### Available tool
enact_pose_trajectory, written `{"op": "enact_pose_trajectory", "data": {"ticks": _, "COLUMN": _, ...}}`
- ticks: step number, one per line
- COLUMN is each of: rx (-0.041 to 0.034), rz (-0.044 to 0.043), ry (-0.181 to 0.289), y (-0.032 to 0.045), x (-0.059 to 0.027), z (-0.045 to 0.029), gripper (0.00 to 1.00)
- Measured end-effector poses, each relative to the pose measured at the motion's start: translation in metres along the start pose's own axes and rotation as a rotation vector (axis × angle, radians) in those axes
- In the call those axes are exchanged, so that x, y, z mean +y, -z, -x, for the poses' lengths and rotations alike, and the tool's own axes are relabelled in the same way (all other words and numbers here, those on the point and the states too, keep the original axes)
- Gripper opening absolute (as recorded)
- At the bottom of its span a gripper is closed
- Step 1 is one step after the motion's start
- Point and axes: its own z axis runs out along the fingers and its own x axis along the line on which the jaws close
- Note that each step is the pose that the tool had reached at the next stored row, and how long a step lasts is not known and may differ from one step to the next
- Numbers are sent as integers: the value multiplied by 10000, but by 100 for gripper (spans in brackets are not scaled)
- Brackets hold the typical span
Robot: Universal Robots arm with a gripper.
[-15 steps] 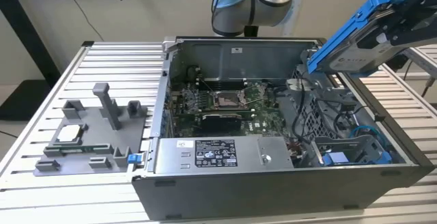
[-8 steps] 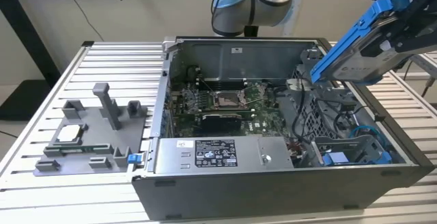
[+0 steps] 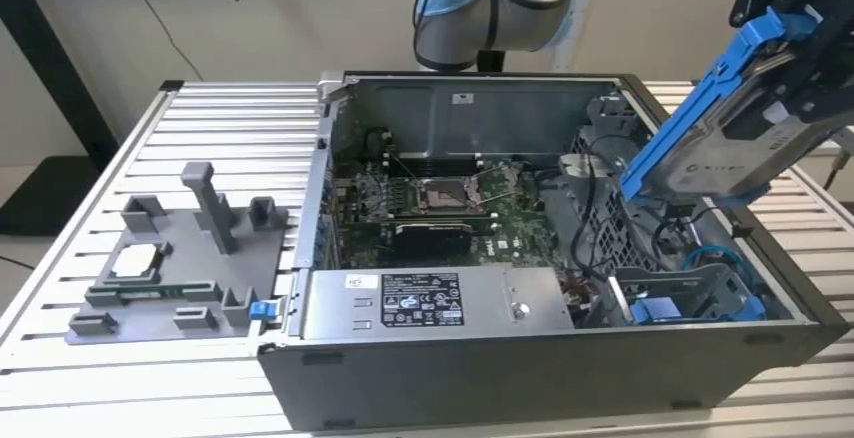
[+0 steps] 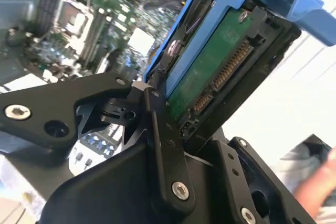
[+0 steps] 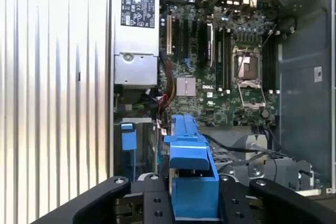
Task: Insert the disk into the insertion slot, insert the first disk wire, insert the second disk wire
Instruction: 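Insert the disk into the insertion slot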
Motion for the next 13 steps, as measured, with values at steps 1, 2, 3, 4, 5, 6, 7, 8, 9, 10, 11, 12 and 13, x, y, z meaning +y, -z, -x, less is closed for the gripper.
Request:
{"op": "enact_pose_trajectory", "data": {"ticks": 1, "rx": 178, "rz": -17, "ry": -14, "y": 0, "x": 0, "z": 0, "gripper": 0}}
{"op": "enact_pose_trajectory", "data": {"ticks": 2, "rx": 364, "rz": -38, "ry": -28, "y": 0, "x": 0, "z": 0, "gripper": 0}}
{"op": "enact_pose_trajectory", "data": {"ticks": 3, "rx": 549, "rz": -64, "ry": -43, "y": 0, "x": 0, "z": 0, "gripper": 0}}
{"op": "enact_pose_trajectory", "data": {"ticks": 4, "rx": 731, "rz": -98, "ry": -59, "y": -1, "x": 0, "z": 1, "gripper": 0}}
{"op": "enact_pose_trajectory", "data": {"ticks": 5, "rx": 909, "rz": -133, "ry": -74, "y": -3, "x": 0, "z": 4, "gripper": 0}}
{"op": "enact_pose_trajectory", "data": {"ticks": 6, "rx": 1076, "rz": -166, "ry": -88, "y": -5, "x": 0, "z": 7, "gripper": 0}}
{"op": "enact_pose_trajectory", "data": {"ticks": 7, "rx": 1211, "rz": -198, "ry": -100, "y": -9, "x": 0, "z": 12, "gripper": 0}}
{"op": "enact_pose_trajectory", "data": {"ticks": 8, "rx": 1291, "rz": -220, "ry": -106, "y": -16, "x": -1, "z": 21, "gripper": 0}}
{"op": "enact_pose_trajectory", "data": {"ticks": 9, "rx": 1330, "rz": -237, "ry": -110, "y": -28, "x": -2, "z": 28, "gripper": 0}}
{"op": "enact_pose_trajectory", "data": {"ticks": 10, "rx": 1333, "rz": -250, "ry": -114, "y": -43, "x": -3, "z": 29, "gripper": 0}}
{"op": "enact_pose_trajectory", "data": {"ticks": 11, "rx": 1332, "rz": -262, "ry": -119, "y": -61, "x": -4, "z": 28, "gripper": 0}}
{"op": "enact_pose_trajectory", "data": {"ticks": 12, "rx": 1334, "rz": -272, "ry": -122, "y": -77, "x": -5, "z": 28, "gripper": 0}}
{"op": "enact_pose_trajectory", "data": {"ticks": 13, "rx": 1333, "rz": -282, "ry": -124, "y": -93, "x": -7, "z": 28, "gripper": 0}}
